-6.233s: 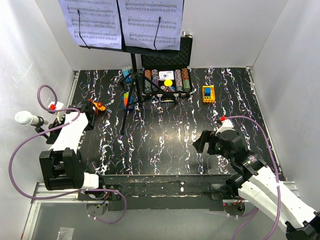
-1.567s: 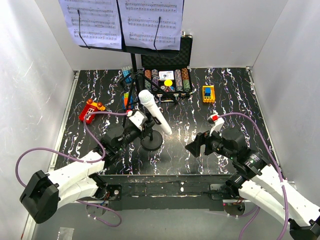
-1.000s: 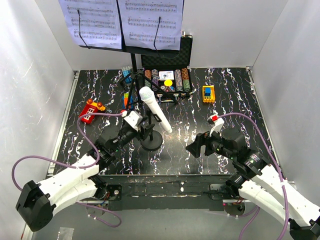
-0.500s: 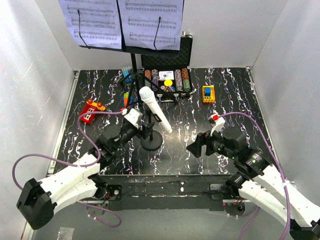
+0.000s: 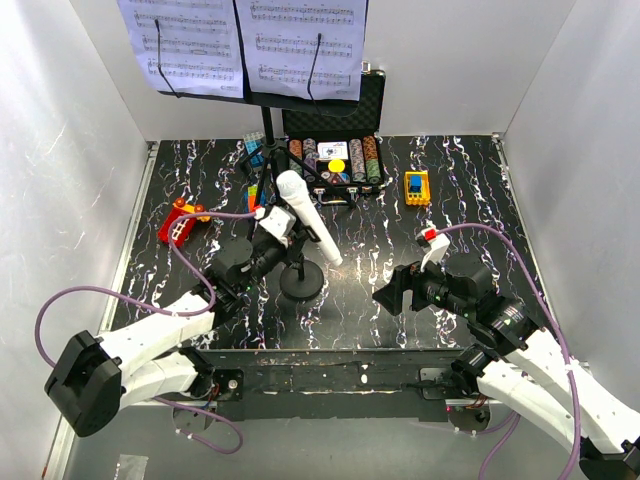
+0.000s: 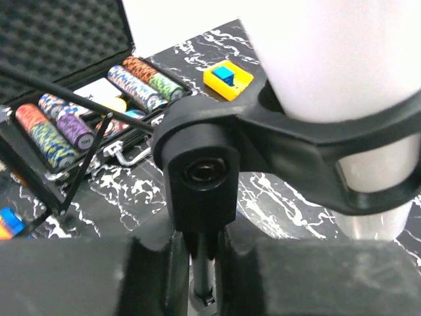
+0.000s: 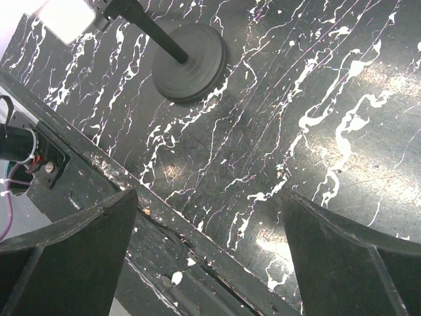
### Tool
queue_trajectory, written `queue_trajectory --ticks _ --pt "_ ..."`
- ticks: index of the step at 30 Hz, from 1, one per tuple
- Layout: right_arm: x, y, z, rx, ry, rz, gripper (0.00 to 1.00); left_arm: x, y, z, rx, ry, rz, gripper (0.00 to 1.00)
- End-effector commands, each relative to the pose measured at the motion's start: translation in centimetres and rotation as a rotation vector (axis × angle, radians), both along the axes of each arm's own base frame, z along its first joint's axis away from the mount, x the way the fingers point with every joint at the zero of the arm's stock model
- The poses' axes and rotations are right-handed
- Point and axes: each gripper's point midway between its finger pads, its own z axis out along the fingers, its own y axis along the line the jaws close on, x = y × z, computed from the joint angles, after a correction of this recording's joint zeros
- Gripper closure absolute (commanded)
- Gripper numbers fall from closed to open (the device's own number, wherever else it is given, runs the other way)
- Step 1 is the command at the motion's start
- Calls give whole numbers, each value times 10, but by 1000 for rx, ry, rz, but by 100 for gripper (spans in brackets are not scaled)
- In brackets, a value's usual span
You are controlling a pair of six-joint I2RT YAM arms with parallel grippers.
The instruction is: Pack up the instrument practice props
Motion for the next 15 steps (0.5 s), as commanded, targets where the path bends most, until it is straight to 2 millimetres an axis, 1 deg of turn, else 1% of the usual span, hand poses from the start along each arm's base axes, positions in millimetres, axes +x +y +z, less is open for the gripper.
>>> queue_trajectory --ticks 1,5,7,10,11,12,13,15 --pt "2 5 21 46 -47 14 2 -5 -6 25 -58 -40 -37 100" --pt "1 6 19 56 -38 11 2 -7 -5 30 -111 -10 -28 100" --pt "1 7 19 62 -33 7 2 -3 -1 32 -127 1 26 100" --pt "4 7 19 77 -27 -15 2 -3 -1 34 -131 5 103 100" --pt "6 8 20 86 -28 -23 2 -5 -6 37 -128 -1 116 100" --pt "7 8 20 92 -25 -32 2 -4 -7 35 -113 -4 152 100" --pt "8 8 20 96 -22 -40 2 -10 -16 33 -102 -9 161 100" --pt "10 8 18 105 -9 -62 2 -12 -24 30 -81 -23 232 100"
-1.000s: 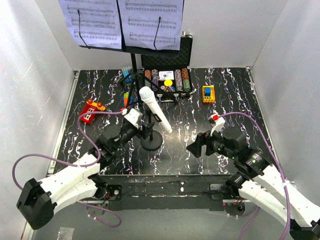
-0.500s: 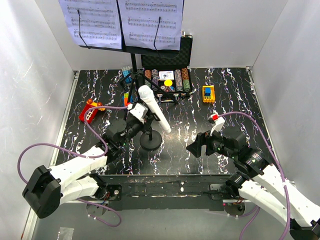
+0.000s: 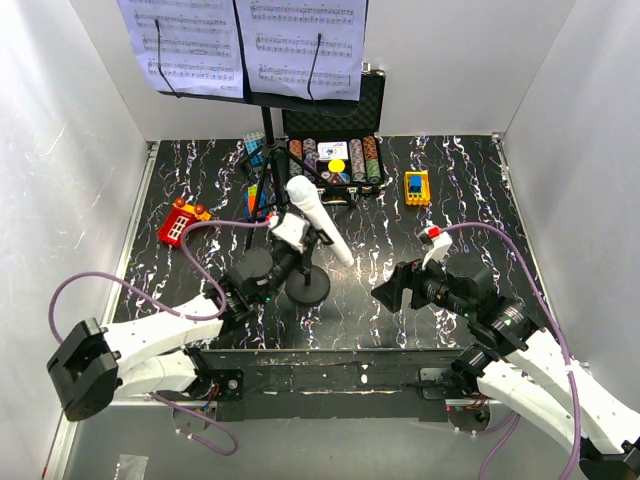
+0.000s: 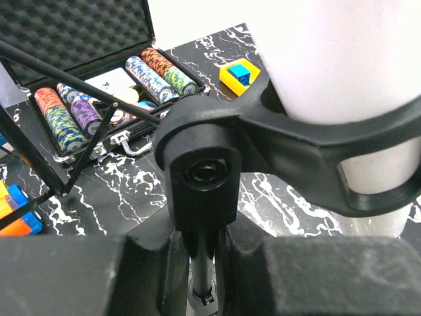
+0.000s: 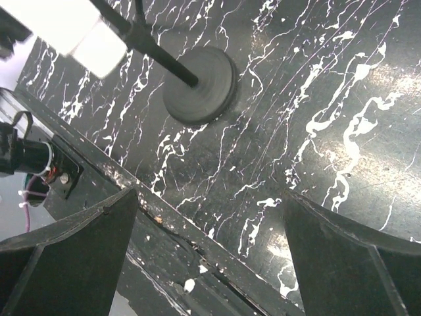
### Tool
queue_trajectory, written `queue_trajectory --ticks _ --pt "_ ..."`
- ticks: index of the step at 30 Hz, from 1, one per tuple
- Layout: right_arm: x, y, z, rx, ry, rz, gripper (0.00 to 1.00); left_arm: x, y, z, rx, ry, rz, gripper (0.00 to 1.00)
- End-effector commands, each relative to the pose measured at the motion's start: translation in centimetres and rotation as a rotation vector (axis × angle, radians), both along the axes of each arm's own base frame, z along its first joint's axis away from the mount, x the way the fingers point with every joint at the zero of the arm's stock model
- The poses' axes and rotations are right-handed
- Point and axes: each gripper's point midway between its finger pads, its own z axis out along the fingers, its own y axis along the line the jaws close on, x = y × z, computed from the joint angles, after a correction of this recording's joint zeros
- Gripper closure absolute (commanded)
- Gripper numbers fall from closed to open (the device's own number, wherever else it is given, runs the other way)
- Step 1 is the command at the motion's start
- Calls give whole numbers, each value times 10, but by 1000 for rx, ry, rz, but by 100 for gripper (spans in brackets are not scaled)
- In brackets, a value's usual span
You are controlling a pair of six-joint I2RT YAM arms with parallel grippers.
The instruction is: Pack up the instrument practice props
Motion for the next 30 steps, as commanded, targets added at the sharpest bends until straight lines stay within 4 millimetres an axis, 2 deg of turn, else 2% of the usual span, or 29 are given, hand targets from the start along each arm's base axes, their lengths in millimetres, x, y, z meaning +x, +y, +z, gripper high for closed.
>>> queue_trajectory --ticks 1,2,3,6,11,14,18,21,25,29,30 --pt "10 5 13 68 -19 -51 2 -3 -16 33 -61 -65 167 100" --pt "12 4 11 63 -9 -67 3 -4 -21 29 -43 -73 204 100" --pt "13 2 9 57 -3 -81 3 -7 -28 36 -64 -95 229 100" --pt "16 -4 8 52 3 -130 3 -7 -29 32 -85 -109 381 100" --pt "14 -11 5 69 7 -167 2 1 -28 19 -161 -35 535 100" --pt "9 -8 -2 102 44 -165 3 4 -19 11 -188 12 646 100" --pt "9 0 -10 145 89 -168 3 2 -1 10 -228 44 743 100" --pt "7 13 -12 213 130 -139 3 0 6 6 -220 66 788 100" --pt "12 35 -6 328 163 -103 4 -2 0 -6 -123 75 809 100" --pt "27 53 9 427 134 -88 8 -6 -9 -14 -36 48 836 100" --pt "30 57 7 425 142 -88 9 -7 -11 -16 -23 47 837 100"
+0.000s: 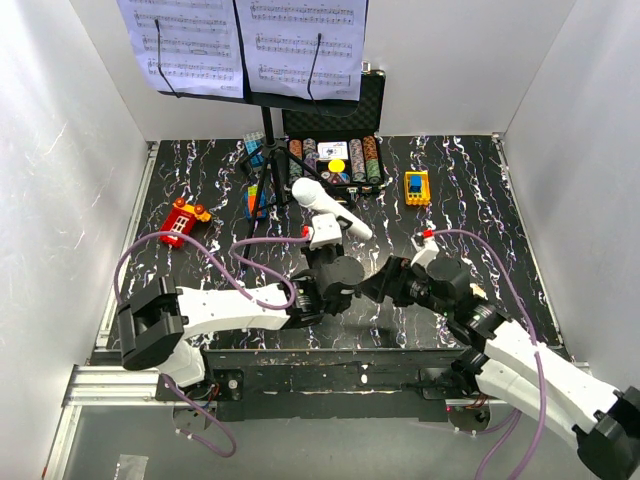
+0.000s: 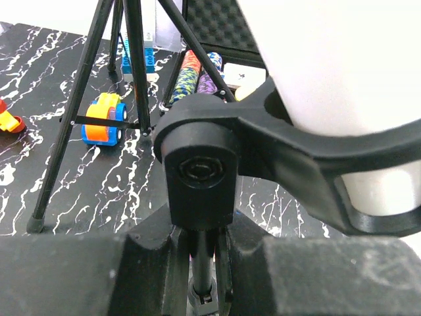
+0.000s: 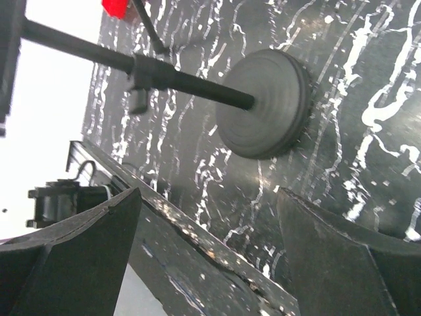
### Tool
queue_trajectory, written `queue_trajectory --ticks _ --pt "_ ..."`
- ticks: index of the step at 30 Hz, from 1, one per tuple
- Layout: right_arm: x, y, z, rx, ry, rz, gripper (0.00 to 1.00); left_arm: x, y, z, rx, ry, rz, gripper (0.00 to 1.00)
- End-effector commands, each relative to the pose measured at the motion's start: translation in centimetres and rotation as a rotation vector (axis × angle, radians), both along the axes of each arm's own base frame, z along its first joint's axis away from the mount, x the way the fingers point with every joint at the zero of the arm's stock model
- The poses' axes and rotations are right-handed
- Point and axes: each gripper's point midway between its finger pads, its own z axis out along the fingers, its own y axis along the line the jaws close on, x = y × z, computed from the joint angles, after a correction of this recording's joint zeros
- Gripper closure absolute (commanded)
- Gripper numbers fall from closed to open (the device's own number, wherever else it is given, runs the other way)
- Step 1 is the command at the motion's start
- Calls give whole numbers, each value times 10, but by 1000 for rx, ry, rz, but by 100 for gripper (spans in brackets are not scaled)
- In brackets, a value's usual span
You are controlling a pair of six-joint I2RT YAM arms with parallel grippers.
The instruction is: Pack up the instrument practice props
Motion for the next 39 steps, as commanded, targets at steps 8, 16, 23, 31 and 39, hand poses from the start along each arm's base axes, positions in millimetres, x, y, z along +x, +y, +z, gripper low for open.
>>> queue_trajectory --ticks 8,16,23,31,39 --pt "32 53 46 252 -41 38 16 -14 -13 -22 127 44 7 100" --pt "42 77 50 349 12 74 25 -17 -15 -27 121 63 -11 100" --pt "48 86 47 375 41 66 40 -19 -13 -28 110 71 -6 100" --pt "42 89 43 388 58 97 43 -22 -6 -31 142 92 46 100" --pt "28 78 40 290 71 124 20 -26 9 -25 150 102 112 98"
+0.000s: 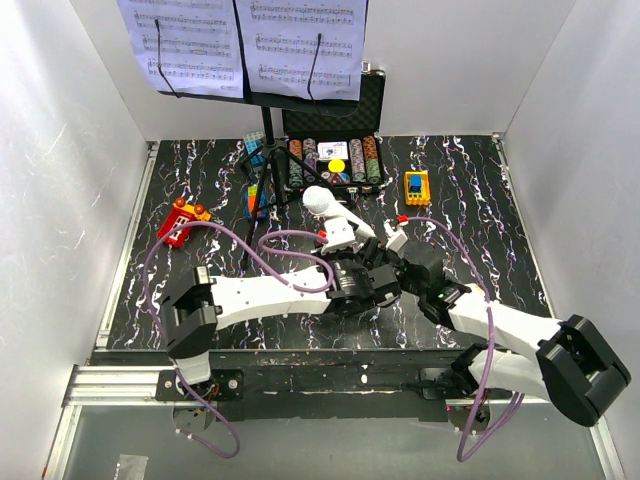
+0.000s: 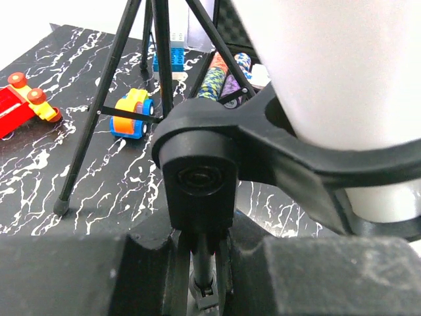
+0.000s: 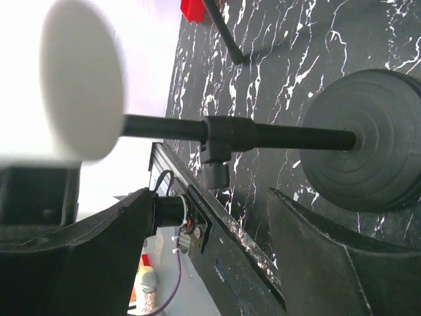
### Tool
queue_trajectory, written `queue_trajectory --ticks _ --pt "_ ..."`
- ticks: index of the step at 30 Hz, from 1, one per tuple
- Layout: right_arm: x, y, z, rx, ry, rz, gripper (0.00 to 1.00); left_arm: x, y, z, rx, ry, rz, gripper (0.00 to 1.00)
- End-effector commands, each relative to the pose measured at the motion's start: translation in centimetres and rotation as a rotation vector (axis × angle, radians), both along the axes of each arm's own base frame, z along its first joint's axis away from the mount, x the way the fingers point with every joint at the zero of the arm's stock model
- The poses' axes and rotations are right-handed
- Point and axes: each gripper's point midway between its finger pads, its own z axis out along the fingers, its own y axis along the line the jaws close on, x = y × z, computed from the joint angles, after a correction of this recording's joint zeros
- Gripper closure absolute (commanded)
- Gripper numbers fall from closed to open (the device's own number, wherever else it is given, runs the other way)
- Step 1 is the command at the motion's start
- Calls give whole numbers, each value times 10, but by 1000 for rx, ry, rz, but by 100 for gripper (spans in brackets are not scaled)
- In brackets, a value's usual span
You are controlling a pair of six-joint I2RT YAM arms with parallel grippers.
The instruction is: Pack up the instrument practice props
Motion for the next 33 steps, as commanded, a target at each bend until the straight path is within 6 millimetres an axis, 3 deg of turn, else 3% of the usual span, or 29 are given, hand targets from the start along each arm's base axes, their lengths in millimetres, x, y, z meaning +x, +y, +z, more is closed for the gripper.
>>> queue_trajectory --ticks 1,13,25,33 --pt "-8 -2 24 -17 -62 37 19 -16 21 -19 84 89 9 97" --pt "-17 -21 24 -115 -91 33 14 -31 26 -11 96 100 -7 81" --pt "-17 -26 20 -156 -95 28 13 -42 44 5 56 148 -27 45" --pt "-20 -33 20 -186 -106 29 12 -53 56 25 32 205 -92 36"
